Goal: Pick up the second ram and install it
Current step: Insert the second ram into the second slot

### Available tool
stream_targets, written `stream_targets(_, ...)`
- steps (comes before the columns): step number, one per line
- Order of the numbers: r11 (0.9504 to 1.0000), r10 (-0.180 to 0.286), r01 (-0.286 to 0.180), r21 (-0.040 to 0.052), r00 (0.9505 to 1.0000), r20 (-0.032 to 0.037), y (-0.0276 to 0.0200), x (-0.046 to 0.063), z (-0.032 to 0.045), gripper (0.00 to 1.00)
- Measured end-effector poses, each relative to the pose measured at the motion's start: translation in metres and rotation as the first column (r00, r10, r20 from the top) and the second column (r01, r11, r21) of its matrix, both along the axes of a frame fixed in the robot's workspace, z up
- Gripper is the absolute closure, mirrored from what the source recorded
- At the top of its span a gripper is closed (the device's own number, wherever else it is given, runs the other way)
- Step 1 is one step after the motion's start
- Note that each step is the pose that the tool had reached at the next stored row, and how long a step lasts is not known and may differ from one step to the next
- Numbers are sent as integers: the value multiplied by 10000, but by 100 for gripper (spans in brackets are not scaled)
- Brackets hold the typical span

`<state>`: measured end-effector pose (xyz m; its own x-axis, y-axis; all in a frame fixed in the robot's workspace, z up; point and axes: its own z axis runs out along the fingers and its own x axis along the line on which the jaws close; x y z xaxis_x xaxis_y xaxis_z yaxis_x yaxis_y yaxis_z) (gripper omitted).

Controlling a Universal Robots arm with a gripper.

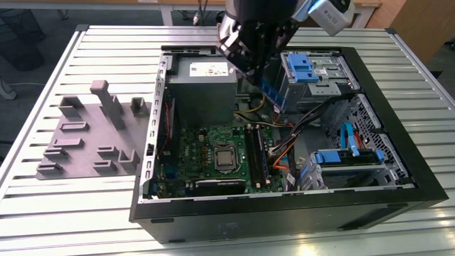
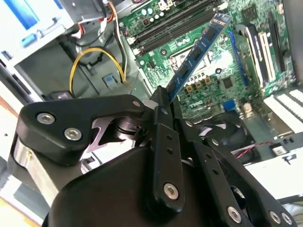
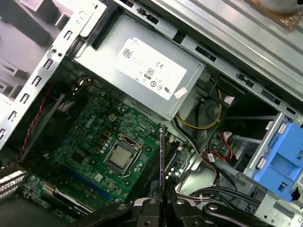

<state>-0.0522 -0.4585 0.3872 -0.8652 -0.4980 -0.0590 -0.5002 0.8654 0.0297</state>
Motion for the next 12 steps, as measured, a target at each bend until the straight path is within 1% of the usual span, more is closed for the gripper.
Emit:
stream_targets(3, 9986, -520, 520, -2, 9986, 0, 0, 0, -4, 86)
stream_targets(5, 9962, -871, 871, -3, 9962, 0, 0, 0, -7, 86)
stream_targets(8, 9901, -1407, 1407, -4, 9901, 0, 0, 0, -14, 86)
stream_targets(12, 9783, -2073, 2073, -4, 9783, 0, 0, 0, -22, 86)
